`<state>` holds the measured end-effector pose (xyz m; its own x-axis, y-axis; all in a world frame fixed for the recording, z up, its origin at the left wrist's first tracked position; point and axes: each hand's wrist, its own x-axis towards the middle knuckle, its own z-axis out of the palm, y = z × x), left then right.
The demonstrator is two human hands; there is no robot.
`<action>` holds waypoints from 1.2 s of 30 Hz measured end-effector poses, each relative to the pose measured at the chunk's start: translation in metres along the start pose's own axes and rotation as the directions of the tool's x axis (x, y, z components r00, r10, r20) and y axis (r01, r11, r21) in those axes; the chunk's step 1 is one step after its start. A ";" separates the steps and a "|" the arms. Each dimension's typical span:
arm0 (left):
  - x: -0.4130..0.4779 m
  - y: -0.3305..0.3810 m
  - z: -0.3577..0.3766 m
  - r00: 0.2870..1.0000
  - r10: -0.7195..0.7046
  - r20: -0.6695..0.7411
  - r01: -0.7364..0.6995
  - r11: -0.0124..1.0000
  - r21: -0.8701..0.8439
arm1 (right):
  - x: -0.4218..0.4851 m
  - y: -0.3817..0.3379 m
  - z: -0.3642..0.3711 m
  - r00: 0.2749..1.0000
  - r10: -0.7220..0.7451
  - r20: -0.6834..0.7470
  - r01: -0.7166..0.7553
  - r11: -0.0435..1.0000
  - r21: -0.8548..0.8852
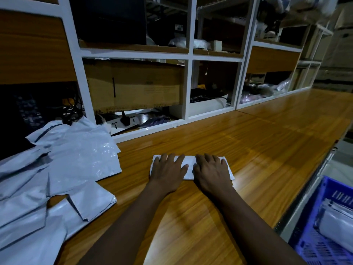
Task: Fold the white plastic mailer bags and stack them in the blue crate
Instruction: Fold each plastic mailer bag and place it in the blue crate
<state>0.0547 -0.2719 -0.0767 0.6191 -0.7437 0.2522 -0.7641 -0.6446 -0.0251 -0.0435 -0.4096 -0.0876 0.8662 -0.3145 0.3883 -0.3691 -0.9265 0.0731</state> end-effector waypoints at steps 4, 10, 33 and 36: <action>0.007 -0.019 0.001 0.997 -0.015 0.073 0.025 0.989 -0.147 | -0.002 0.016 -0.002 0.986 0.126 0.109 -0.120 0.991 -0.062; 0.009 -0.008 -0.009 0.986 -0.076 -0.145 0.080 0.996 0.026 | 0.008 0.007 -0.010 0.991 0.131 0.015 -0.130 0.990 -0.058; 0.017 0.013 0.006 0.996 0.085 -0.007 -0.085 0.995 0.049 | 0.016 0.001 0.015 0.992 -0.125 -0.013 0.125 0.992 0.011; 0.018 0.012 0.008 0.997 0.078 -0.023 -0.078 0.997 0.020 | 0.016 0.002 0.017 0.993 -0.115 -0.017 0.116 0.993 0.023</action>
<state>0.0581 -0.2939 -0.0802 0.5530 -0.7875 0.2720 -0.8061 -0.5883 -0.0642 -0.0241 -0.4200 -0.0970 0.8973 -0.2020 0.3924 -0.2585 -0.9612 0.0963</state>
